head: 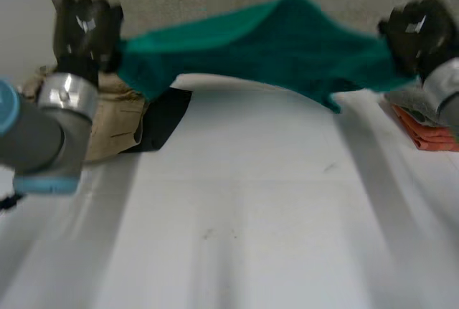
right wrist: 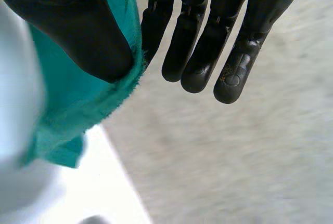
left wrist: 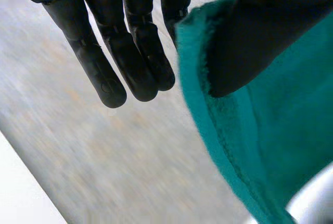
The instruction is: Fold the laundry.
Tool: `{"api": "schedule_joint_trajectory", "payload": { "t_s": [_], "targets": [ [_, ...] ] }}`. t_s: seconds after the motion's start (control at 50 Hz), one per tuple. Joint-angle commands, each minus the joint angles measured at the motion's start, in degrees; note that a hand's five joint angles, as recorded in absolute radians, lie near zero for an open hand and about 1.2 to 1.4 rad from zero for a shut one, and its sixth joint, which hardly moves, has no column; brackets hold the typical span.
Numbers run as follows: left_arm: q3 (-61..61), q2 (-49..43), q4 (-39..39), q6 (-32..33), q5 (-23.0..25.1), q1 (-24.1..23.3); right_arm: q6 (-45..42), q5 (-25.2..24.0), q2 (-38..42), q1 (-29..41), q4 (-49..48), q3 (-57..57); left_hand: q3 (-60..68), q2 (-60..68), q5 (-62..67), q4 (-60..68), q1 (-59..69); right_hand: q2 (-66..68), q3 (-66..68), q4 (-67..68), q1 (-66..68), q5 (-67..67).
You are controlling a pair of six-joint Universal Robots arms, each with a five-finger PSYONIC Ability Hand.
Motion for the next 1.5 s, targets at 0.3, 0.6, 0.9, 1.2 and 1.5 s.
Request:
{"api": "schedule_joint_trajectory", "payload": {
  "t_s": [0.3,0.6,0.9,1.2,1.5],
  "targets": [
    [-14.6,-0.2,0.1,-0.2,3.3,1.2,22.8,-8.9,9.1,-4.3,10.3,13.2,11.7,11.3,14.6,11.1,14.0,12.6,12.0,12.0,23.2,12.6],
    [-14.4,-0.2,0.1,-0.3,3.4,2.2,24.8,-8.7,12.9,-5.2,9.4,12.1,11.7,11.3,14.6,11.1,14.0,-35.3,-35.9,-35.9,-24.7,-35.3],
    [-14.0,-0.2,-0.7,0.0,3.3,2.3,18.9,-6.4,14.4,-5.5,12.1,9.2,11.7,11.3,14.6,11.1,14.0,12.6,12.0,12.0,23.2,12.6],
    [-18.8,12.2,-39.2,12.6,3.2,3.0,-10.1,-4.8,-3.7,-12.2,33.1,14.4,11.7,11.3,14.6,11.1,14.0,12.6,12.0,12.0,23.2,12.6],
    [-27.3,17.8,-45.3,26.0,3.5,5.6,-28.7,-2.4,-7.4,-18.9,43.2,21.6,11.7,11.3,14.6,11.1,14.0,12.6,12.0,12.0,23.2,12.6]
  ]
}}
